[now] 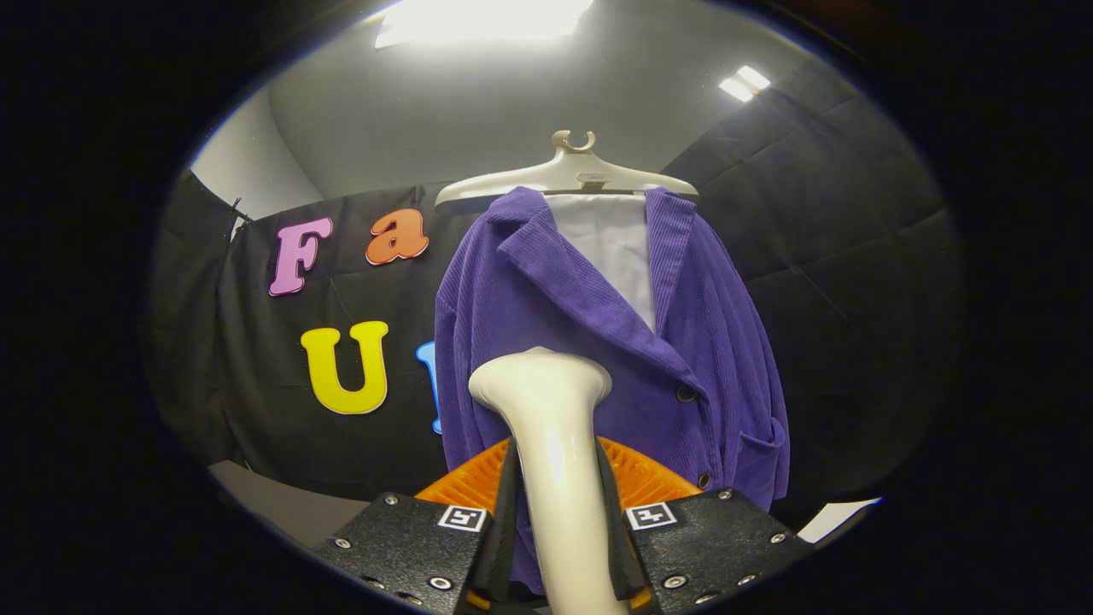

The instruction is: Iron the clothes twice with a garment steamer, once on the left side and once on the right side.

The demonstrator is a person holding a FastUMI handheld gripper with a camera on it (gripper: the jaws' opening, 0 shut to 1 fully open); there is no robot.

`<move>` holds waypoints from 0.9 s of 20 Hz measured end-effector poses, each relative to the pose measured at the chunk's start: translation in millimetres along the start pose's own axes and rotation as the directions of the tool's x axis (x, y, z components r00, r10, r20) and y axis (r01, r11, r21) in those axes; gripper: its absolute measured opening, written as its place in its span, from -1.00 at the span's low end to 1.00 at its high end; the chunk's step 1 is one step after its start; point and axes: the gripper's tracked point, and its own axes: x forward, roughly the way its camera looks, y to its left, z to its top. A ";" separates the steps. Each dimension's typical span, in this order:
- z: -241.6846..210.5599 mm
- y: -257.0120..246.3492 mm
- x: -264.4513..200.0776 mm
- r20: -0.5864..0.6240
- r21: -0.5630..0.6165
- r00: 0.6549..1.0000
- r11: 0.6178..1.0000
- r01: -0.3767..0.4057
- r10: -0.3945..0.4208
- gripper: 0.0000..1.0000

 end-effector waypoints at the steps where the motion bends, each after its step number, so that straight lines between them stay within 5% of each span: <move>1: -9.2 0.1 -4.6 -0.012 -0.003 1.000 1.000 -0.004 0.004 -0.11; 18: -149.3 -33.4 -62.8 -0.206 -0.010 0.978 0.999 -0.044 0.041 -0.10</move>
